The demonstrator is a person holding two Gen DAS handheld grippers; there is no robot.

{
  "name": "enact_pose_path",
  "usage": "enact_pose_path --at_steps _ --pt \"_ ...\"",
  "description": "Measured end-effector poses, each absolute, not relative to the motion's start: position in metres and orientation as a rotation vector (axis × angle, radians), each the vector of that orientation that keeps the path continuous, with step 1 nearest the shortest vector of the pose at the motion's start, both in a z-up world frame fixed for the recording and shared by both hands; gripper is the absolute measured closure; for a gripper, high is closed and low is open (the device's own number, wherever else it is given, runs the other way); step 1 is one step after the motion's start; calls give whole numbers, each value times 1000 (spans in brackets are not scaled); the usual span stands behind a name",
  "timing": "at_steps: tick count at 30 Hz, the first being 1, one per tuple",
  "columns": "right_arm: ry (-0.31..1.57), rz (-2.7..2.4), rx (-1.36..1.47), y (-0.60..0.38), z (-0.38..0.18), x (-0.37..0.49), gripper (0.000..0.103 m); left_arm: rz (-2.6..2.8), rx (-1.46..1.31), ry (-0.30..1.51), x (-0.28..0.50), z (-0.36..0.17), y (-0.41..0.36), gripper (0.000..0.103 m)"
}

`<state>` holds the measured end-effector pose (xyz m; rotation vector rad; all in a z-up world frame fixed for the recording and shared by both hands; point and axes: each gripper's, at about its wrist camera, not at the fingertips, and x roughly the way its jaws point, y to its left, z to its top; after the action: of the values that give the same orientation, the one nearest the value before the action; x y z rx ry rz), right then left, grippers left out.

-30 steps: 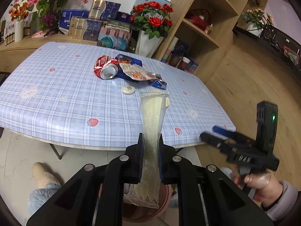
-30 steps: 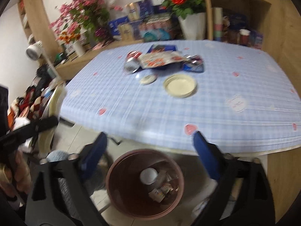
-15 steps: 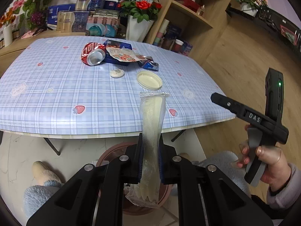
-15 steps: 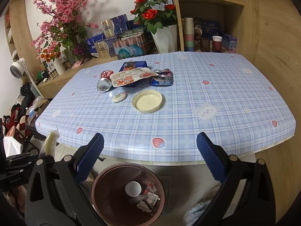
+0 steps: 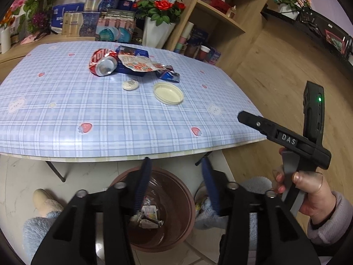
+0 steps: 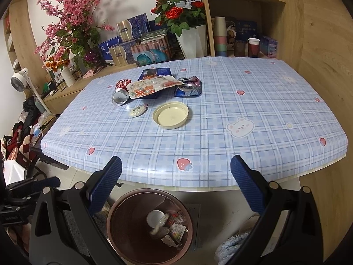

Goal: Collect trash
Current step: 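Reach to the crushed red Coca-Cola can and grasp it with the left tool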

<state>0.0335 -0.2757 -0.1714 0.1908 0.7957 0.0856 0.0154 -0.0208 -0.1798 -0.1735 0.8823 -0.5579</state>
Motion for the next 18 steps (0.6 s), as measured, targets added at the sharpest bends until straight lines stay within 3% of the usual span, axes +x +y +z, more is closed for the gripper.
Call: enact_pose_path --at_steps 4,7,18 --pt "798 82 189 -275 -172 33 6 -487 -207 850 18 -176 -8 22" --pt "801 82 186 -274 -173 34 6 -420 -221 828 20 -175 2 12" --pt "821 76 188 -273 -181 38 6 -299 -260 836 32 -181 28 10"
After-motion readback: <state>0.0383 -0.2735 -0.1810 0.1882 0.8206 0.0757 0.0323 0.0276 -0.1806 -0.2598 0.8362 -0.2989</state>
